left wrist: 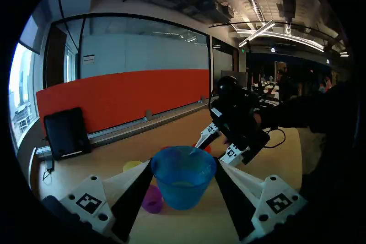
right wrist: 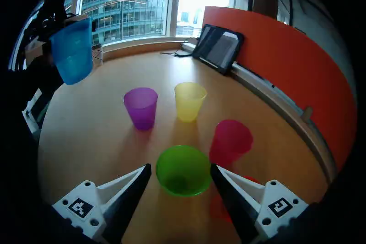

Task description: Pour water

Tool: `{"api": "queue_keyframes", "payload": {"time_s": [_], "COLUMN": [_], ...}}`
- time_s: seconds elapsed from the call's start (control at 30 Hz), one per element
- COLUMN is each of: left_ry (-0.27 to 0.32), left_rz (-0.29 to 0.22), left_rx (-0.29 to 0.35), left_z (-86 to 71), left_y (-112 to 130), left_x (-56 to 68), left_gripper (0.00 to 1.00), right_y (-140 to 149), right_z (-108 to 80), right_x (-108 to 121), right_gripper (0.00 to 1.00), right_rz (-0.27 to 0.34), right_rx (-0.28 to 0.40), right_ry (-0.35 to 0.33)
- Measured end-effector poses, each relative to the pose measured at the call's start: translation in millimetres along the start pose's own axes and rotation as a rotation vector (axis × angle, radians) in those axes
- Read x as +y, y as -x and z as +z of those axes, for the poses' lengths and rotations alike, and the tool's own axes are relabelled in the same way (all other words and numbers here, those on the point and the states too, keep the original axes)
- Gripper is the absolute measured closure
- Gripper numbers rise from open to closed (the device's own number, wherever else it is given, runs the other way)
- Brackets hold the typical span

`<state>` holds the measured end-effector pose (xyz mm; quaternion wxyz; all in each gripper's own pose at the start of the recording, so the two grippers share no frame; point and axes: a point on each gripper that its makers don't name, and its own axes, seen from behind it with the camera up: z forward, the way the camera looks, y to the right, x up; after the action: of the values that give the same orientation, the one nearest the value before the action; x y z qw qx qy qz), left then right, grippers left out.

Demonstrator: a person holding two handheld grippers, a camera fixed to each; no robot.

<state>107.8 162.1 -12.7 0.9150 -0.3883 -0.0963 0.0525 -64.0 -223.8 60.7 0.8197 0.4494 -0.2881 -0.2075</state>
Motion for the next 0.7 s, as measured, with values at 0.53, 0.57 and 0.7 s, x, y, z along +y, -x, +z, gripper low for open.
{"api": "queue_keyframes", "payload": {"time_s": [0.53, 0.57, 0.7], "left_ry": [0.005, 0.005, 0.007], "left_rz": [0.009, 0.009, 0.008], "left_rx": [-0.015, -0.016, -0.015], "left_z": [2.2, 2.3, 2.6], "left_y": [6.0, 6.2, 6.1], "left_x": [1.6, 1.6, 1.8], "left_gripper": [0.10, 0.10, 0.10], "right_y": [0.2, 0.5, 4.0], "right_z": [0.0, 0.3, 2.8], "right_x": [-1.0, -1.1, -1.8], "right_gripper": [0.00, 0.00, 0.00], "right_rz": [-0.005, -0.005, -0.001], "right_rx": [-0.001, -0.001, -0.005], "right_ry": [0.001, 0.000, -0.002]}}
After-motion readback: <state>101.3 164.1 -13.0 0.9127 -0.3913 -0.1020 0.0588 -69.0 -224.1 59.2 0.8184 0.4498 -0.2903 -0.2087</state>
